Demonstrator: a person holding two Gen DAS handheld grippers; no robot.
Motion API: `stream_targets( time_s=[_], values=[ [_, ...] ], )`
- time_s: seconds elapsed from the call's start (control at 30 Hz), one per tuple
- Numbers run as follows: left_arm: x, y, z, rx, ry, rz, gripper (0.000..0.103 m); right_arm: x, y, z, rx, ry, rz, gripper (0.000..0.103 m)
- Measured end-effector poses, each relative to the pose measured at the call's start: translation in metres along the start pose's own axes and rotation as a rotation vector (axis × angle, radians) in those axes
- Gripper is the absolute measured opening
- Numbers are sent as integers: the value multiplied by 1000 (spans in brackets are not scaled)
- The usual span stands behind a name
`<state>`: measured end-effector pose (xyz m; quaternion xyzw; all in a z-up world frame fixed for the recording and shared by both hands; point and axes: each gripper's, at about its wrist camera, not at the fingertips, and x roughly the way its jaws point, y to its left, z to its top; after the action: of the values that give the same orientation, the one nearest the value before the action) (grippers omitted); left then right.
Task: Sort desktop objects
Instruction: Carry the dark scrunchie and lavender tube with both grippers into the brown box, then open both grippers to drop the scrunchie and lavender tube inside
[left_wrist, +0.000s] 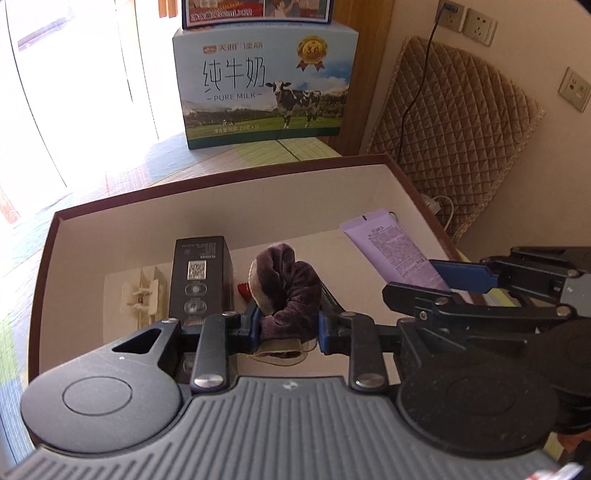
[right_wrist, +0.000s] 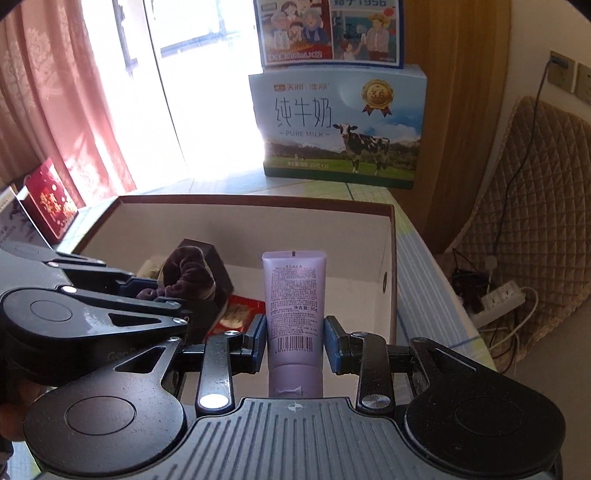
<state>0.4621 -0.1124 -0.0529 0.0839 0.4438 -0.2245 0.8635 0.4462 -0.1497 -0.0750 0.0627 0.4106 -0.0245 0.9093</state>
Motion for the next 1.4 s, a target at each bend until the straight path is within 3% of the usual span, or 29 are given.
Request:
stream_targets(
  time_s=[0.5, 0.57, 0.87, 1.13, 1.4],
  values=[
    [65, 10, 30, 77, 78, 14, 28, 51, -15, 20, -65, 59, -51, 30],
    [67, 10, 32, 86, 77, 22, 35, 52, -14, 21, -86, 54, -62, 30],
    [67, 21, 36, 38, 76, 14, 54, 55, -17, 26, -105, 54, -57, 30],
    [59, 25, 34, 32, 66, 19, 55, 57, -17, 28, -143, 39, -66, 30],
    [51, 20, 27, 54, 61, 8, 69, 48, -24, 28, -121, 15, -22, 32]
  ],
)
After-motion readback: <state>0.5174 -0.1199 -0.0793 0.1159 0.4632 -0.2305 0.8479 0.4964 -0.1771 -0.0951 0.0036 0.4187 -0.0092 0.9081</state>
